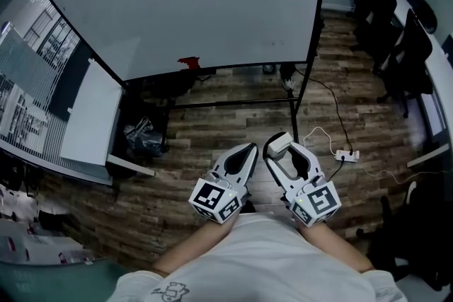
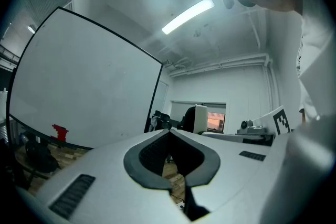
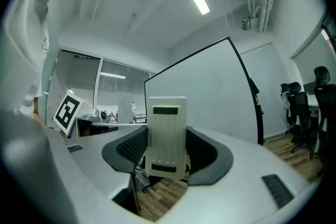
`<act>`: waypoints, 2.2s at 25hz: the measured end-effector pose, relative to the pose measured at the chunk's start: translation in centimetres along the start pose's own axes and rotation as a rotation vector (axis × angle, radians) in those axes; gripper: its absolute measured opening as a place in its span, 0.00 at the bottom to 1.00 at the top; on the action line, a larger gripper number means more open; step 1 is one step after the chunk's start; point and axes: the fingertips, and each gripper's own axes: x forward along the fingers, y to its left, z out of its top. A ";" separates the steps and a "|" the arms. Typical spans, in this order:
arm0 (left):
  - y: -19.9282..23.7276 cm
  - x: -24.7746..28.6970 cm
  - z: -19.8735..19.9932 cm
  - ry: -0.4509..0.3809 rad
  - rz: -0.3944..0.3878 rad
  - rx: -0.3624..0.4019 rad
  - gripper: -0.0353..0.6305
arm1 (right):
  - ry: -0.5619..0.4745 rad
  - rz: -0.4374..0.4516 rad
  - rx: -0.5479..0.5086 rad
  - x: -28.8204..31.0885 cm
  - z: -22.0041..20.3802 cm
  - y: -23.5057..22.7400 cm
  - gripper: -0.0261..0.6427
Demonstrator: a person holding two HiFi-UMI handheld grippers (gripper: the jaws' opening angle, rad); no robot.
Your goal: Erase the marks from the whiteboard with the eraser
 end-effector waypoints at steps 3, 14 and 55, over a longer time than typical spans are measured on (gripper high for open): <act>1.4 0.5 0.2 0.000 -0.004 -0.001 0.06 | 0.000 -0.002 0.000 1.5 -0.1 -0.2 0.39; 10.9 4.4 3.2 -0.012 -0.052 0.017 0.06 | -0.001 -0.035 0.017 11.6 -0.1 -2.7 0.39; 24.6 15.7 6.2 0.038 -0.124 -0.023 0.06 | 0.033 -0.063 0.031 27.2 1.2 -11.8 0.39</act>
